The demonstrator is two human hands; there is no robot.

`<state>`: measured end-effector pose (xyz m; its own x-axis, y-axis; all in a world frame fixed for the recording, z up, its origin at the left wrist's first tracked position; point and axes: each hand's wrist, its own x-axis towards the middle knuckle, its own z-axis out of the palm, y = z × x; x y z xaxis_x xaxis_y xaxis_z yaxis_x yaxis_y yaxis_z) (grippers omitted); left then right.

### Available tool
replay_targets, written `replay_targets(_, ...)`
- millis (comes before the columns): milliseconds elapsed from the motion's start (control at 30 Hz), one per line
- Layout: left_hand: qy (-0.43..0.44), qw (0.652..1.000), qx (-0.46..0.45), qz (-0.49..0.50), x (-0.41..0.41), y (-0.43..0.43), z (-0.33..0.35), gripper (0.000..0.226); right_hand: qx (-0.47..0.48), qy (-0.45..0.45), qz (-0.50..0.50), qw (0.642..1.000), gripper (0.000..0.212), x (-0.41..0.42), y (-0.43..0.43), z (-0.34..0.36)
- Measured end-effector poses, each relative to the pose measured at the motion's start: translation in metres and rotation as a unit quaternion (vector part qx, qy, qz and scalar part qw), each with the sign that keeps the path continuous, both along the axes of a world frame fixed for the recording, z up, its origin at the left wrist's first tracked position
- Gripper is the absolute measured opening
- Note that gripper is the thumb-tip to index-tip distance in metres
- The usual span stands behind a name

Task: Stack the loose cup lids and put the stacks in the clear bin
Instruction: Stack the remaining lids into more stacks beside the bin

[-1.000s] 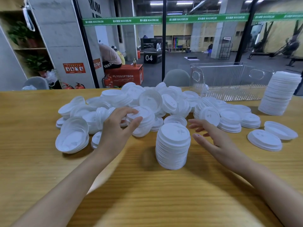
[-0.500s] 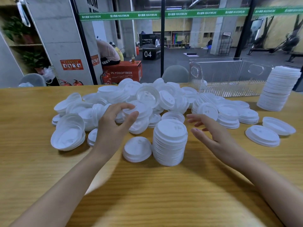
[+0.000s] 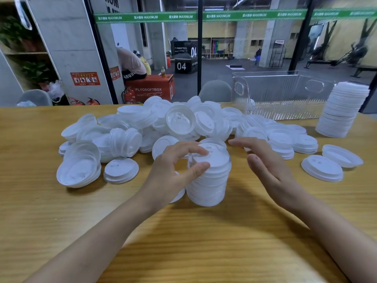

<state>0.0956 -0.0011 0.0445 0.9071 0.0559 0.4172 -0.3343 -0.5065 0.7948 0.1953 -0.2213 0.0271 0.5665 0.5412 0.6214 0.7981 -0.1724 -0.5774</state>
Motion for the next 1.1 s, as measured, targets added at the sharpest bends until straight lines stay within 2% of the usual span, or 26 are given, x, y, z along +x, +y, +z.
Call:
replay_targets(167, -0.005, 1.000, 0.013, 0.001, 0.000, 0.003, -0.003, 0.026, -0.009, -0.009, 0.017, 1.000, 0.044, -0.001, 0.001, 0.000)
replay_targets(367, -0.003, 1.000, 0.030, 0.000, -0.002, 0.005, -0.007, 0.030, -0.026, -0.015, 0.032, 0.999, 0.046, -0.001, 0.002, 0.000)
replay_targets(567, -0.022, 0.997, 0.070, 0.013, -0.012, 0.022, -0.008, 0.045, -0.013, -0.003, 0.033, 0.999, 0.044, -0.004, 0.001, 0.001)
replay_targets(667, 0.002, 0.990, 0.130, 0.051, -0.022, 0.042, -0.019, 0.051, -0.014, -0.001, 0.034, 0.999, 0.046, -0.004, 0.001, 0.002)
replay_targets(800, 0.061, 0.963, 0.250, 0.081, -0.029, 0.061, -0.035, 0.064, -0.017, -0.006, 0.034, 0.999, 0.045, -0.005, 0.002, 0.001)
replay_targets(867, 0.073, 0.955, 0.274, 0.089, -0.030, 0.063, -0.037, 0.067, -0.015, -0.013, 0.035, 0.999, 0.045, -0.005, 0.002, 0.001)
replay_targets(1100, 0.068, 0.957, 0.260, 0.105, -0.028, 0.060, -0.036, 0.059, -0.021, -0.034, 0.038, 0.998, 0.044, -0.003, 0.003, 0.000)
